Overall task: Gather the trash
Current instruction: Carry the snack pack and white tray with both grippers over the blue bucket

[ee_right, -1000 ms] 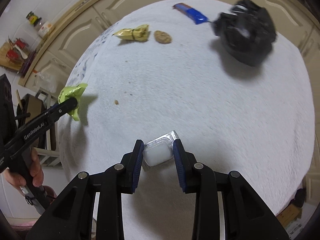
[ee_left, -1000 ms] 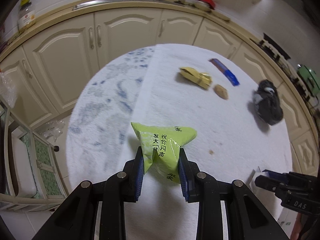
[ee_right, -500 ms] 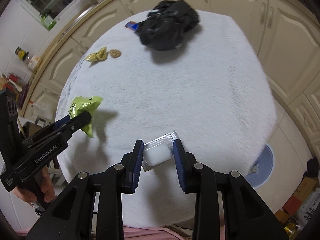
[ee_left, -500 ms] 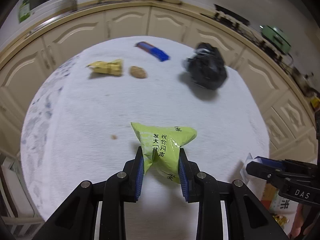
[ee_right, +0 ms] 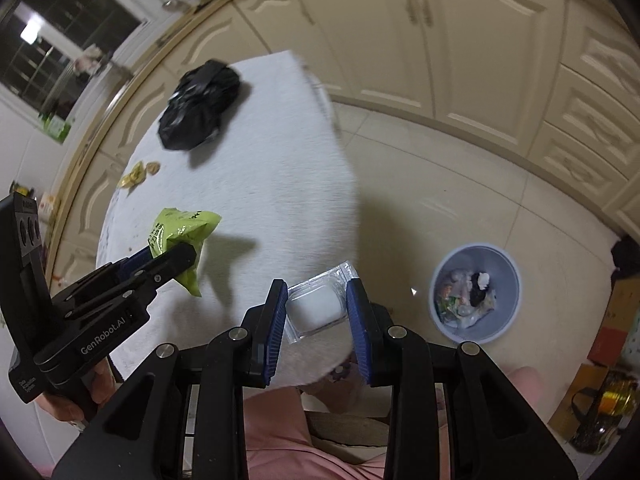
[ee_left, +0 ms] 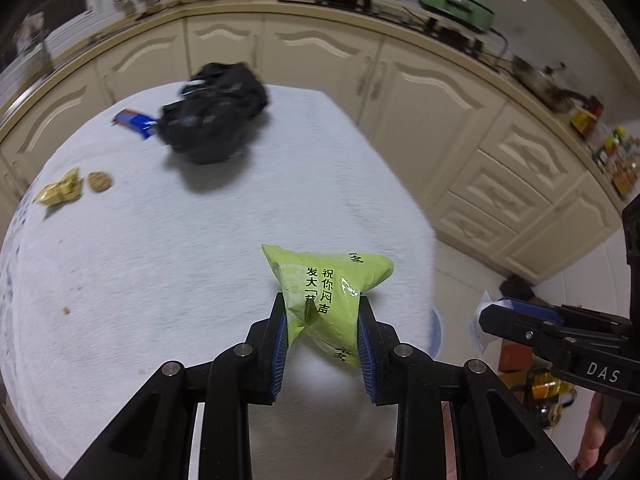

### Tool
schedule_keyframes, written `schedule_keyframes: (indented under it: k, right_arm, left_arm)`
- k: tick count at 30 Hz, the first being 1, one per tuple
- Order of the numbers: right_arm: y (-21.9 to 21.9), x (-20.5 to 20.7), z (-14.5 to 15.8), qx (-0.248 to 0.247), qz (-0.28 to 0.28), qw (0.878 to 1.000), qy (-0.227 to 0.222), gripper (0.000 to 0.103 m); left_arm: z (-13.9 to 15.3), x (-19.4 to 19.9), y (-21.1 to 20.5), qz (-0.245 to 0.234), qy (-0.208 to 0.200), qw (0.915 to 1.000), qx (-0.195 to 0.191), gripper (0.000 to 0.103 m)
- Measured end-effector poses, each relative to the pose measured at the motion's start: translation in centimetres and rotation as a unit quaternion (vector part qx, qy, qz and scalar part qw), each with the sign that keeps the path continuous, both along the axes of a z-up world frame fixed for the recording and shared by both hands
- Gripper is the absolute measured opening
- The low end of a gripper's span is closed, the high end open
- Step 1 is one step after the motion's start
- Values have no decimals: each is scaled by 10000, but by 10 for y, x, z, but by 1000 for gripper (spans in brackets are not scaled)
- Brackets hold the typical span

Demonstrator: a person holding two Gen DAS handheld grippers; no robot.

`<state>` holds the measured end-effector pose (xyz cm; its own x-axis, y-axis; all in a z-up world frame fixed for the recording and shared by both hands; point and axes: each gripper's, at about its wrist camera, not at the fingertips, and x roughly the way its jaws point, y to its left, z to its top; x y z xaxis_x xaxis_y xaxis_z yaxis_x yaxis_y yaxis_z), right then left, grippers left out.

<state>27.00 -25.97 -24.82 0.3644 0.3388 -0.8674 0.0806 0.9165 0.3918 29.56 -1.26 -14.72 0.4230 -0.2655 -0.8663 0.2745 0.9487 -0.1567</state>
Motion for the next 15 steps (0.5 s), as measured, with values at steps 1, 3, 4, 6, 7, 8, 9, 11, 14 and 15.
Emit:
schedule_keyframes:
  k: [1,3,4,6,7,8,9,11,14,15]
  right_arm:
    - [-9,-4,0,9,-83,10000,0,31]
    - [-28,-11,-1,19,-247,9997,6,31]
    - [-41,-16,-1,39,-368,9993,16,31]
    - [-57,-22,-3,67,-523,9986,32,31]
    - [-67,-25,-5,84,-616,9981,44,31]
    - [-78,-29,-7,100,-724,9973,60,31]
    - [-88,-33,-9,109,-822,9965,86,31]
    - [-104,-39,-12,120,-988,9949,133,31]
    - [-126,-49,-16,128,-1185,9927,187,31]
    - [-134,-53,-18,128,-1267,9916,207,31]
  left_arm:
    - [-1,2,-9,-74,8,10000,12,27]
    - [-4,6,-30,-269,36,9996,35,27]
    - [-6,7,-38,-339,45,9994,44,27]
    - [-9,9,-58,-511,63,9986,72,27]
    - [-11,12,-67,-572,72,9983,85,27]
    - [-13,15,-75,-638,82,9979,93,27]
    - [-16,17,-85,-709,97,9974,96,27]
    - [-21,21,-104,-885,147,9959,116,27]
    - [-30,30,-129,-1087,223,9937,149,27]
    - [-33,32,-138,-1155,251,9929,160,27]
